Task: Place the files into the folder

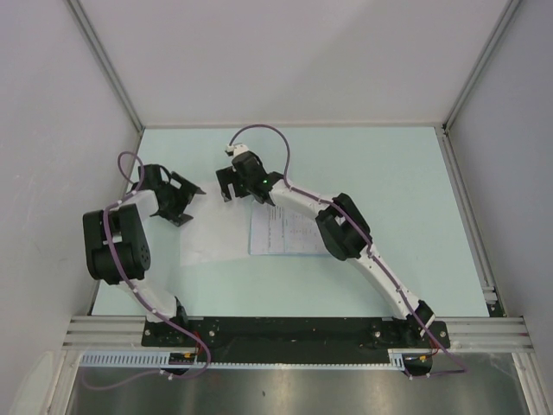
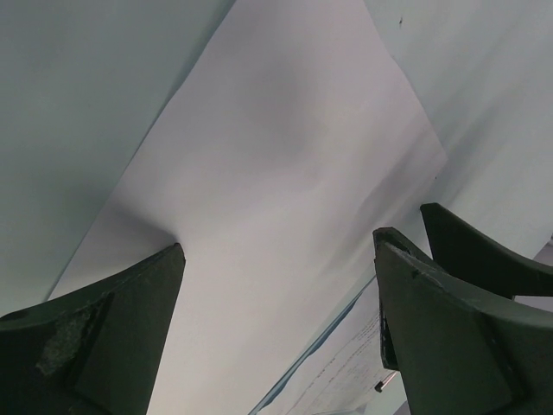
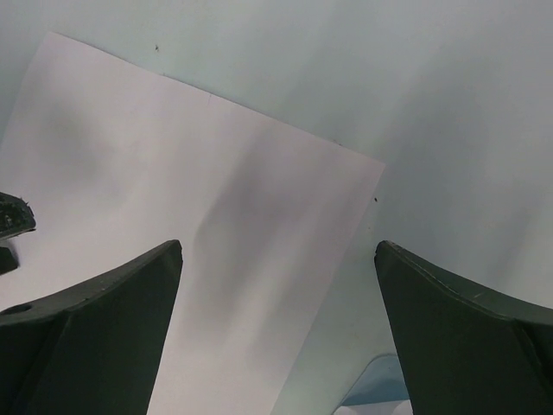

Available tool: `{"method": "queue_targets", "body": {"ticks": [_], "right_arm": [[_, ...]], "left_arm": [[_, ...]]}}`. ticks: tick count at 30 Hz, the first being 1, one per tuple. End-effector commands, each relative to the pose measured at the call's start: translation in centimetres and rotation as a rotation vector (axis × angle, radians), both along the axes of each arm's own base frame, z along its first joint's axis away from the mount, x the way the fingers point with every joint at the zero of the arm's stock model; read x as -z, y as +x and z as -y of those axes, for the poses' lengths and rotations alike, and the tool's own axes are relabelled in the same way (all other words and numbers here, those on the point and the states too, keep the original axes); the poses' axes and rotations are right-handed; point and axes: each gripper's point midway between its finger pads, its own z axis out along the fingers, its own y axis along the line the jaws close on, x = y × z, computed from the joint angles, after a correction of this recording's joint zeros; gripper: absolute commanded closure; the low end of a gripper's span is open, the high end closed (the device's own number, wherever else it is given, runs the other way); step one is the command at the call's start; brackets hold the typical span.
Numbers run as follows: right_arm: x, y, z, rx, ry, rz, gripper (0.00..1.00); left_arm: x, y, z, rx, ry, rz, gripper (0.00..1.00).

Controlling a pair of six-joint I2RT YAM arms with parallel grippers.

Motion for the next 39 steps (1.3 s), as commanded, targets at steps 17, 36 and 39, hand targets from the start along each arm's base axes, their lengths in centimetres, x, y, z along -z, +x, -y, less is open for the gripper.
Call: {"method": "queue_targets", "body": {"ticks": [17, 36, 39], "right_arm": [[2.5, -8.4, -2.7, -0.055, 0.106, -0.335, 0.01], [-3.9, -8.1, 1.2, -0.067, 0.011, -0.221, 0.00], [-3.7, -9.9, 2.3, -0.013, 0.009, -0.300, 0.00]], "left_arm": [[2.0, -2.5, 0.3, -0.046, -0.017, -0.073, 0.00], [-4.7, -4.1, 1.8, 0.110, 0.026, 0.083, 0.00], [-4.1, -5.0, 2.6, 0.121, 0.001, 0.071, 0.00]]}}
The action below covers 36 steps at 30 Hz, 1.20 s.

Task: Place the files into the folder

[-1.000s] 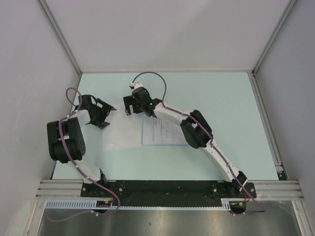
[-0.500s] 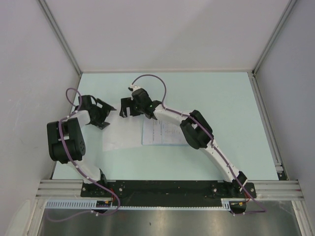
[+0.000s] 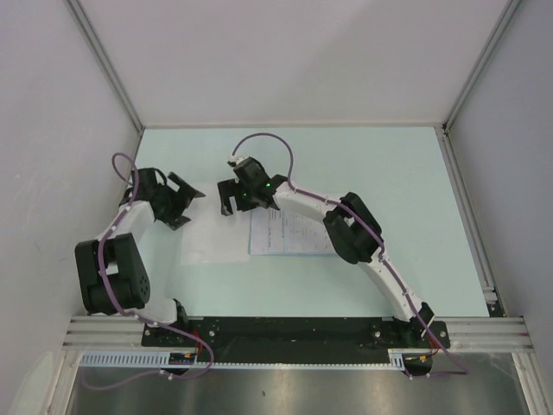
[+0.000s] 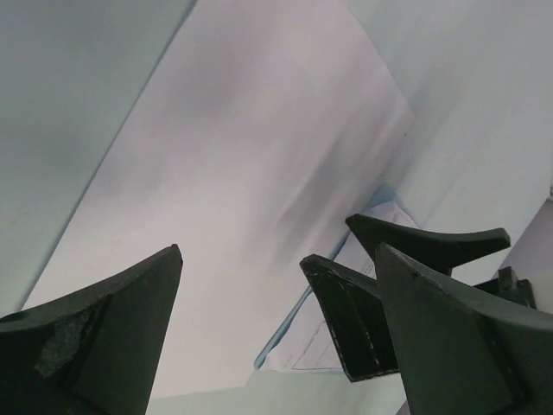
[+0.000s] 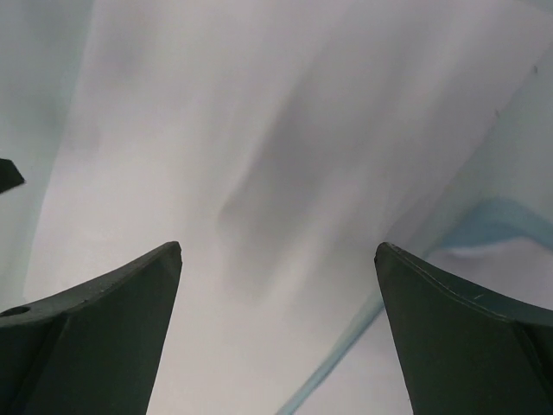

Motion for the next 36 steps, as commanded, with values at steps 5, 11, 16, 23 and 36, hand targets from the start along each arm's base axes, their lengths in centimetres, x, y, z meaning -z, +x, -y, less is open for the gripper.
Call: {"method": "queue_targets", "body": {"ticks": [5, 11, 16, 23, 36], "right_arm": [[-1.6, -4.9, 2.8, 0.057, -0.056, -0.097, 0.00], [0.8, -5.5, 7.0, 0.159, -0.114, -0.154, 0.01], [1.4, -7.7, 6.7, 0.120, -0.123, -0.194, 0.01], [-2.3, -9.5, 3.2, 0.074, -0.090, -0.137, 0.03], [0.4, -11.6, 4.3, 0.206, -0.082, -0.268, 0.16]], "left_arm": [[2.3, -2.7, 2.1, 0.057, -0.056, -0.058, 0.01], [3.8, -3.4, 1.2, 0.045, 0.001, -0.092, 0.00], [3.2, -3.6, 1.7, 0.056, -0.006, -0.076, 0.01], [5.1, -4.8, 1.9, 0.043, -0.018, -0.144, 0.00], [5.4, -5.7, 1.6, 0.011, -0.009, -0.148, 0.01]]}}
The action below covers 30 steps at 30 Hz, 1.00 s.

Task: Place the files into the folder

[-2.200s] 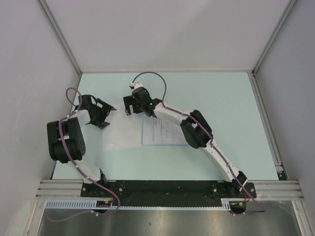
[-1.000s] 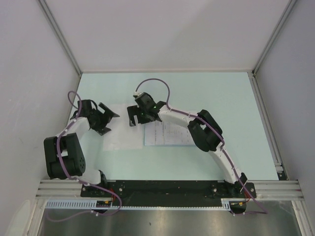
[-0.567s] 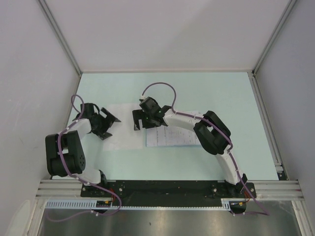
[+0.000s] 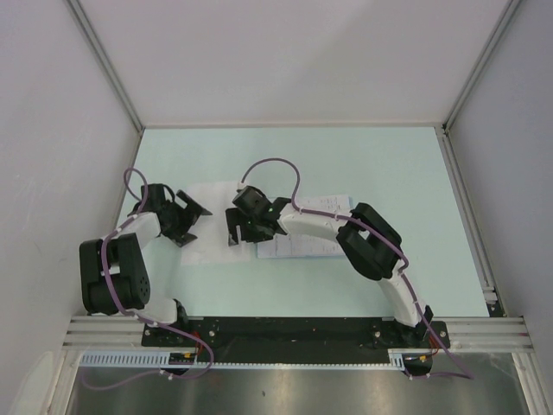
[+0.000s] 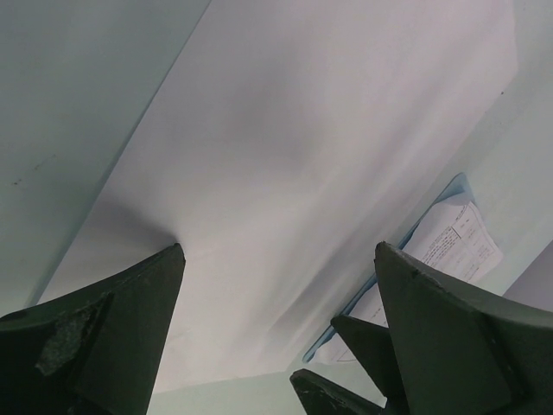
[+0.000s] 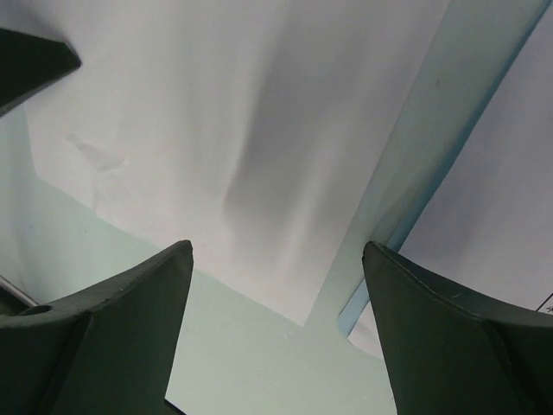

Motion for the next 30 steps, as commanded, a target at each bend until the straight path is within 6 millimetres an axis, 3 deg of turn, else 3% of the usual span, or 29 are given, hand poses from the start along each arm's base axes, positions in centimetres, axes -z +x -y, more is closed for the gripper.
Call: {"method": "queue_targets", "body": {"ticks": [1, 6, 19, 28, 30], "right_arm": [[0.0, 0.3, 0.6, 0.100, 0.007, -0.040, 0.16], [2.3, -0.4, 0.3, 0.161, 0.007, -0.141, 0.16], [3.9, -0.9, -0.4, 0.220, 0.024, -0.198, 0.14], [4.0, -1.4, -1.9, 0.146, 0.067, -0.162, 0.11], [3.1, -0.9, -2.7, 0.116, 0.127, -0.138, 0.09]], "left_arm": [[1.3, -1.9, 0.0, -0.021, 0.012, -0.061, 0.00], [1.8, -2.6, 0.2, -0.037, 0.001, -0.085, 0.00], [2.5, -3.3, 0.5, -0.045, -0.015, -0.106, 0.00], [2.6, -3.5, 0.6, -0.038, -0.022, -0.106, 0.00], [2.6, -3.5, 0.7, -0.036, -0.022, -0.104, 0.00]]}}
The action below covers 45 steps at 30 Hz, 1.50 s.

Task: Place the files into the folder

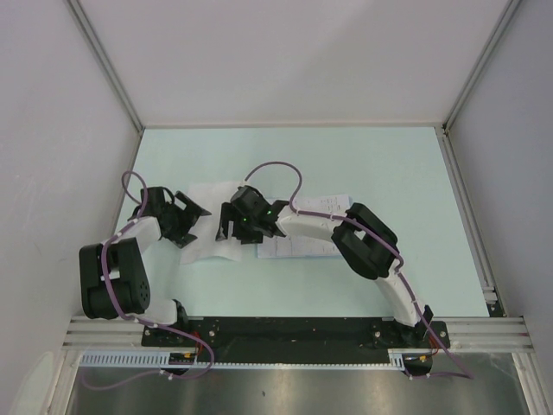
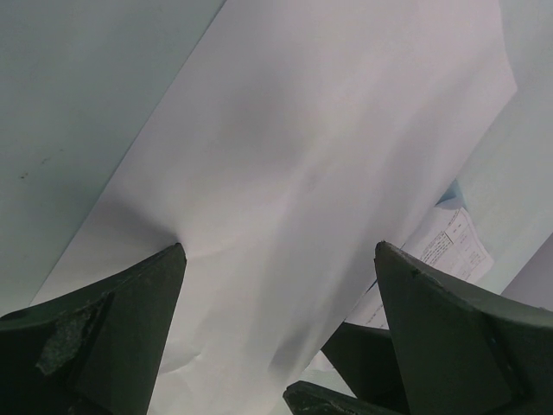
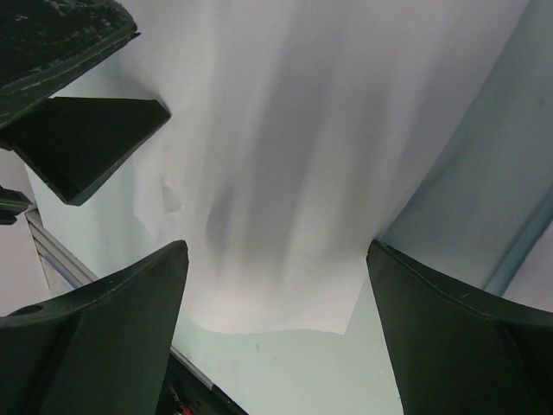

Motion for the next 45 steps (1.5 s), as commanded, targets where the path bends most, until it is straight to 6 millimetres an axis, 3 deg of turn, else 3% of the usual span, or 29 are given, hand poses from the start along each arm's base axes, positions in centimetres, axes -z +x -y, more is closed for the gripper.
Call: {"method": "queue_targets", "body": {"ticks": [1, 7, 12, 19, 25, 28, 30, 32, 37, 42, 45], "right_arm": [[3.7, -1.0, 0.6, -0.059, -0.032, -0.009, 0.08], [1.0, 1.2, -1.3, -0.158, 0.092, 0.153, 0.01], [1.5, 3.5, -1.4, -0.155, 0.128, 0.208, 0.00], [2.4, 7.7, 0.5, -0.153, 0.089, 0.301, 0.00], [1.9, 6.1, -1.2, -0.227, 0.213, 0.261, 0.00], [0.8, 4.0, -2.2, -0.253, 0.321, 0.198, 0.00], [-1.2, 3.2, -2.9, -0.245, 0.424, 0.178, 0.00], [-1.6, 2.3, -3.0, -0.265, 0.460, 0.148, 0.00], [-3.6, 2.6, -3.2, -0.275, 0.547, 0.162, 0.00], [-5.3, 4.5, -2.5, -0.263, 0.633, 0.173, 0.00], [-5.5, 4.7, -2.1, -0.263, 0.635, 0.164, 0.00]], "left_arm": [[2.6, -3.4, 0.7, 0.001, -0.020, -0.135, 0.00], [2.3, -3.3, 1.0, 0.018, -0.030, -0.126, 0.00], [2.2, -3.1, 1.1, 0.032, -0.037, -0.122, 0.01], [1.8, -2.9, 1.0, 0.045, -0.026, -0.118, 0.00], [1.9, -2.8, 1.3, 0.045, -0.051, -0.121, 0.00], [1.8, -2.7, 1.4, 0.044, -0.055, -0.115, 0.00], [1.7, -2.7, 1.4, 0.045, -0.058, -0.111, 0.00], [1.5, -2.6, 1.5, 0.046, -0.065, -0.106, 0.00], [1.2, -2.6, 1.8, 0.056, -0.075, -0.100, 0.00], [0.5, -2.4, 1.8, 0.065, -0.073, -0.080, 0.00], [0.1, -2.2, 1.9, 0.078, -0.079, -0.070, 0.01]]}}
